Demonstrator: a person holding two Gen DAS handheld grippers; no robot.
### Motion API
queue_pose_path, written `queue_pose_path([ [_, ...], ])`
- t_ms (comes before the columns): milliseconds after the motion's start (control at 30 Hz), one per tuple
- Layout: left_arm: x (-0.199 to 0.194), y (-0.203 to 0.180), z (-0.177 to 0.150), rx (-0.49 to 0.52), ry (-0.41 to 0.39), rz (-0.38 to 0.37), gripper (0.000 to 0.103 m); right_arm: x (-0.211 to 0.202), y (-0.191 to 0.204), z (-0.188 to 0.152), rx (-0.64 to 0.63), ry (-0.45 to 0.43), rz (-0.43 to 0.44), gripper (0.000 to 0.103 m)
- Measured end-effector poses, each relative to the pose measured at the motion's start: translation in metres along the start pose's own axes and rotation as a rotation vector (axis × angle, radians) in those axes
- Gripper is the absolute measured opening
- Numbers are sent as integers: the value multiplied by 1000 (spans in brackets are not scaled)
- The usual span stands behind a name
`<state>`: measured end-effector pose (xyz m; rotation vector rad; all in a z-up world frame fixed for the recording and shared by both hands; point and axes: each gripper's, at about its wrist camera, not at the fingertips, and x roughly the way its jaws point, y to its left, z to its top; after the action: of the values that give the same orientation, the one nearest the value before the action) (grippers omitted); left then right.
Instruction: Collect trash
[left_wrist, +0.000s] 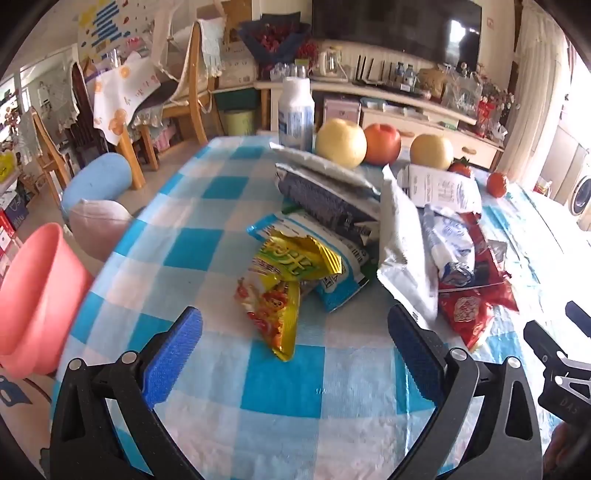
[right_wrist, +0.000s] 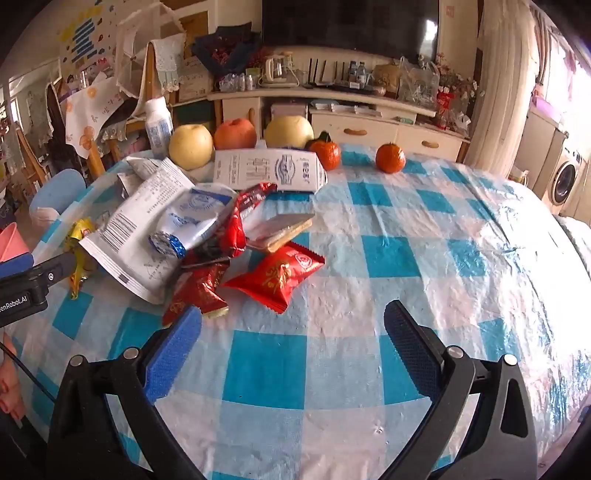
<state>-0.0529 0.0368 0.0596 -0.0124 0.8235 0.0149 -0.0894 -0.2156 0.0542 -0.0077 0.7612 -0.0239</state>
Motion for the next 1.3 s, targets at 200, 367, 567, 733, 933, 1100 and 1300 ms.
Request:
queue_pose_path([
  [200, -30, 5, -7, 23, -69, -4, 99, -41, 10, -2, -36, -113, -22, 100],
  [367, -57, 8, -16, 32, -129, -7, 99, -73, 10, -11, -44, -201, -52, 100],
  [567, -85, 13, -30, 46, -207, -13, 99, -101, 9, -21, -33, -284, -83, 100],
  [733, -99, 16, -38, 47, -254, -34, 99, -119, 7, -28, -36, -357, -123, 100],
  [933, -98, 19, -42, 38, -257, -56, 99, -125, 0, -31, -9, -397, -152, 100],
  [1100, -96, 20, -43, 26, -270, -37, 99, -124, -7, -31, 11, -408, -163, 100],
  [1300, -91, 20, -43, 15, -271, -25, 99, -118, -15, -30, 28, -387, -153, 100],
])
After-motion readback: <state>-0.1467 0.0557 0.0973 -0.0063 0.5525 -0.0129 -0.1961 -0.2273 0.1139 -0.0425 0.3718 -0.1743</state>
